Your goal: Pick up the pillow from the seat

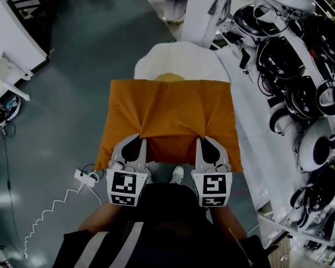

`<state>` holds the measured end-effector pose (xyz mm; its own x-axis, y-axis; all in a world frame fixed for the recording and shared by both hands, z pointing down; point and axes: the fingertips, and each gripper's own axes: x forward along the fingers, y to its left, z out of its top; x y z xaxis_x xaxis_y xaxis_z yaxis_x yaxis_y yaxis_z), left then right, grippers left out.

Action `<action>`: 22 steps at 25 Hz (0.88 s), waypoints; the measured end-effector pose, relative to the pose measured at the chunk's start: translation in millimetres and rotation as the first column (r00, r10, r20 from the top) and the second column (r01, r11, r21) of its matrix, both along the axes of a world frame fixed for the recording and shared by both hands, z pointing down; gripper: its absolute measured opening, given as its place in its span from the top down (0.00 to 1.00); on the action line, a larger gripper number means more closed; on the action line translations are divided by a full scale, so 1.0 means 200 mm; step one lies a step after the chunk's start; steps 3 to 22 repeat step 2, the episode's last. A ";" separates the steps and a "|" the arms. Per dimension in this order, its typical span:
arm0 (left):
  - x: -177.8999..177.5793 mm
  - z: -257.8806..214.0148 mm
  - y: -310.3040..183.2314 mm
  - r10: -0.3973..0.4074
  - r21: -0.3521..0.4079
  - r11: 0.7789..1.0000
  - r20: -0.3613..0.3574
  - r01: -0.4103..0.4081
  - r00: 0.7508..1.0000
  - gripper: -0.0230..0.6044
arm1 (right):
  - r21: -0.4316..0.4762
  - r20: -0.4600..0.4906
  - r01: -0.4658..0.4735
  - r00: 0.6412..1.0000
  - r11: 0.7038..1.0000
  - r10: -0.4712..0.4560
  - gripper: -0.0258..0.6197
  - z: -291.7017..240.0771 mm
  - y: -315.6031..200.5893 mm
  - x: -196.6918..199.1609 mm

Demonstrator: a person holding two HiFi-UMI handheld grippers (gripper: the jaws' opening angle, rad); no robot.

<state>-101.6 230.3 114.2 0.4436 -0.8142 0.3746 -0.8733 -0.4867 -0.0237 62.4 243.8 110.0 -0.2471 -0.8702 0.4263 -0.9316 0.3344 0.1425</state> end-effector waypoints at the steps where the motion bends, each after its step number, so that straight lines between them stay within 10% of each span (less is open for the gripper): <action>1: 0.00 0.00 0.00 -0.001 -0.001 1.000 0.000 0.001 1.000 0.96 | -0.001 0.000 0.001 1.000 1.000 -0.001 0.95 0.00 0.00 0.00; 22: 0.00 0.01 0.00 -0.002 -0.002 1.000 0.000 0.002 1.000 0.96 | -0.003 0.001 0.002 1.000 1.000 -0.002 0.95 0.01 0.00 0.00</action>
